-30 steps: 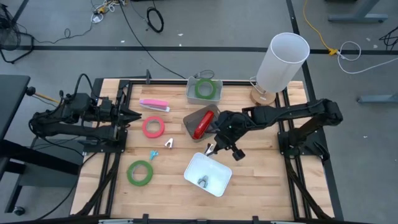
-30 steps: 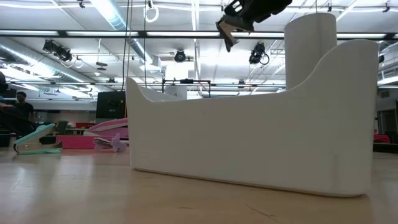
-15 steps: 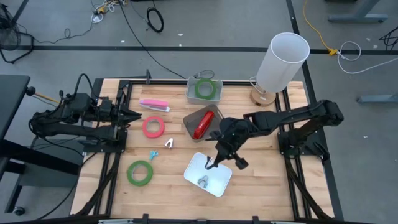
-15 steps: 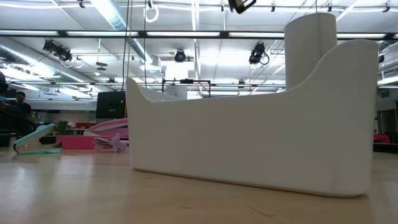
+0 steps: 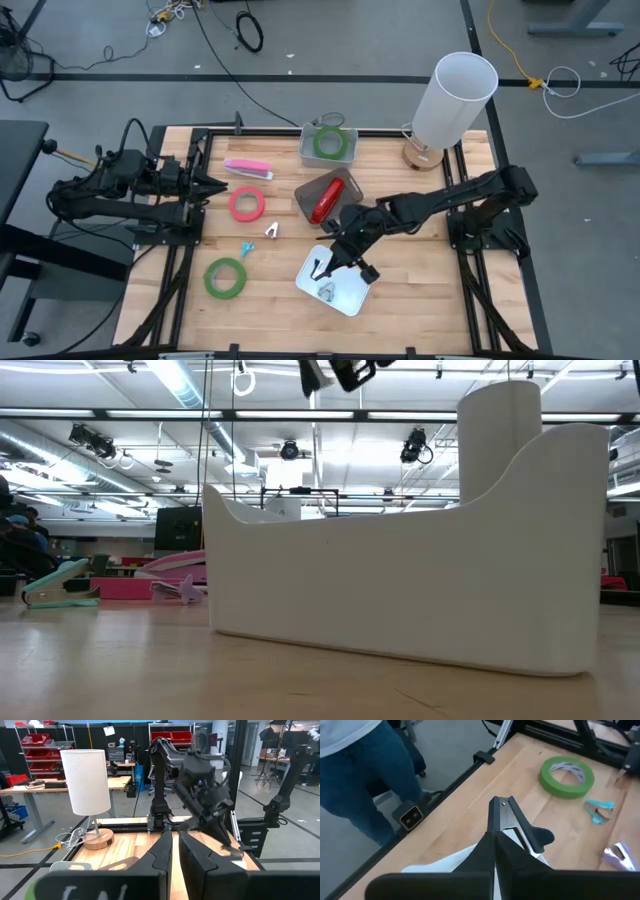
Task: Pick and place Stapler, Stapler remover, tape
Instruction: Put the black staple remover into the white bin
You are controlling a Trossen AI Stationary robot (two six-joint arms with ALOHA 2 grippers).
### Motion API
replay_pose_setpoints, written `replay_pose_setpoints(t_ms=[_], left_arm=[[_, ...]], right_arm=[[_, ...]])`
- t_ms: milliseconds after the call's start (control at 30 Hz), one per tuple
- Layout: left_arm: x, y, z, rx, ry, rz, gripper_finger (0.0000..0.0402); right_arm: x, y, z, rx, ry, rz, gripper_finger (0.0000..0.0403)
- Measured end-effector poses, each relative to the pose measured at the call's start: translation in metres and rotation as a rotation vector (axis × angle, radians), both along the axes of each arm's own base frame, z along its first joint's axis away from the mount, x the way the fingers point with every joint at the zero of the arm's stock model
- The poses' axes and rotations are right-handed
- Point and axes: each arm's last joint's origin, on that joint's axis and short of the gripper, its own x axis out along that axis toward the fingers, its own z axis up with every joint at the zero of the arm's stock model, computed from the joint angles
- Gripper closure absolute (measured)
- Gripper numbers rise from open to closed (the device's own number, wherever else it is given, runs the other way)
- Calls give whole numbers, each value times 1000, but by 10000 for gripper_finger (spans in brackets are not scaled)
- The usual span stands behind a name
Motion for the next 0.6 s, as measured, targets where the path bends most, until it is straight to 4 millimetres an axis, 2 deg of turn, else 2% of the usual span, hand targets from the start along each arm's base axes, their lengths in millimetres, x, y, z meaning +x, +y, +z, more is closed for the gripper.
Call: replay_pose_setpoints(t_ms=[200,367,600], left_arm=[[0,0,0,0,-1,0,367],[0,0,0,0,-1,0,367],[0,0,0,0,-1,0,367]], right_arm=[[7,3,-14,-27,11,24,401],[8,2,-16,-58,8,27,398],[3,-2,-23,-125,112,-92,353]])
